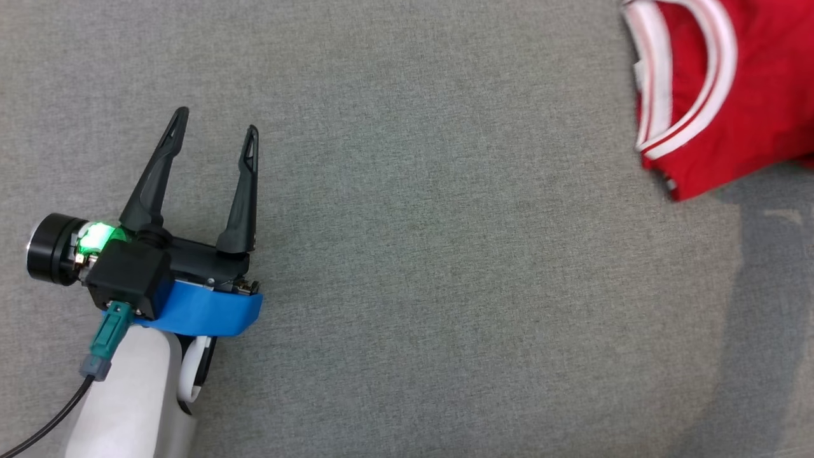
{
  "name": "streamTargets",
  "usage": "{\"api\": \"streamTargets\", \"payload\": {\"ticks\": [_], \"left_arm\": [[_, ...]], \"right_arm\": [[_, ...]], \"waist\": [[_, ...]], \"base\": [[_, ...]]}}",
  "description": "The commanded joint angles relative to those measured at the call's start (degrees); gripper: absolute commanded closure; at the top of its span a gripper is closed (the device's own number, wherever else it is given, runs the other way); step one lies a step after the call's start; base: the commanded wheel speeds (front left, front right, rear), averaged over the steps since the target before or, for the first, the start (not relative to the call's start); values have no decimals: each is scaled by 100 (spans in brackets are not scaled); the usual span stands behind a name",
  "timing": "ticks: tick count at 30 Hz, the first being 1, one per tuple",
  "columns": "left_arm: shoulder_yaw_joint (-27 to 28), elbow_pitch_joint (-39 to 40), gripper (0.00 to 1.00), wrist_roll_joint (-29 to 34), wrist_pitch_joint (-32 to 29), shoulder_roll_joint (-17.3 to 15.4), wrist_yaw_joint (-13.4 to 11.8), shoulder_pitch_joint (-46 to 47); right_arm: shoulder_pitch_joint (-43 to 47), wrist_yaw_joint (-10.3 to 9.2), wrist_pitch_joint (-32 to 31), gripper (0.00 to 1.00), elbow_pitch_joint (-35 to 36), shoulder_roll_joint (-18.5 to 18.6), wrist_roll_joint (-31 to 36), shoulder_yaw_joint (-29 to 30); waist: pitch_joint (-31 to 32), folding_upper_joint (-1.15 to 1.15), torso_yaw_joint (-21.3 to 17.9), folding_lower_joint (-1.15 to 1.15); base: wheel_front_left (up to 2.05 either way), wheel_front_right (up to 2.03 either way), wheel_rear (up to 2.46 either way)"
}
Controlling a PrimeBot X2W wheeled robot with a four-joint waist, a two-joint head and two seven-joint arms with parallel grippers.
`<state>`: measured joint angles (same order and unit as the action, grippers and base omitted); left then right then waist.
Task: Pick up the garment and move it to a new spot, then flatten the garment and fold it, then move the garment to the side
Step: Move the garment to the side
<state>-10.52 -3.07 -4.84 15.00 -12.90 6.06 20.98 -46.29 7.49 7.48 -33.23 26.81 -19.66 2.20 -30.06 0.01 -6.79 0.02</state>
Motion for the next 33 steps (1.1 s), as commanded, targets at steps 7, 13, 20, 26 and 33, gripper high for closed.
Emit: {"api": "streamTargets", "payload": {"ticks": [7,13,20,26,33], "left_arm": [[-115,185,0,80,23,-75,32,209],[-217,223,0,96,23,-55,40,363],[-270,237,0,37,23,-6,52,508],[-284,190,0,18,23,70,36,518],[-237,120,0,-8,23,111,3,391]], "right_arm": [[80,1,-293,100,229,48,644,851],[-63,0,-579,100,289,-40,1350,1130],[-326,0,-935,100,26,64,2558,1099],[-501,0,-1179,0,-86,-153,3792,1800],[-290,0,-837,0,114,-657,4286,2354]], "waist": [[-135,-1,-116,-2],[-314,-1,-69,-2],[-532,-1,91,-2],[-529,-1,227,-2],[-302,-1,217,-2]], "base": [[0,0,0],[0,0,0],[0,0,0],[0,0,0],[0,0,0]]}}
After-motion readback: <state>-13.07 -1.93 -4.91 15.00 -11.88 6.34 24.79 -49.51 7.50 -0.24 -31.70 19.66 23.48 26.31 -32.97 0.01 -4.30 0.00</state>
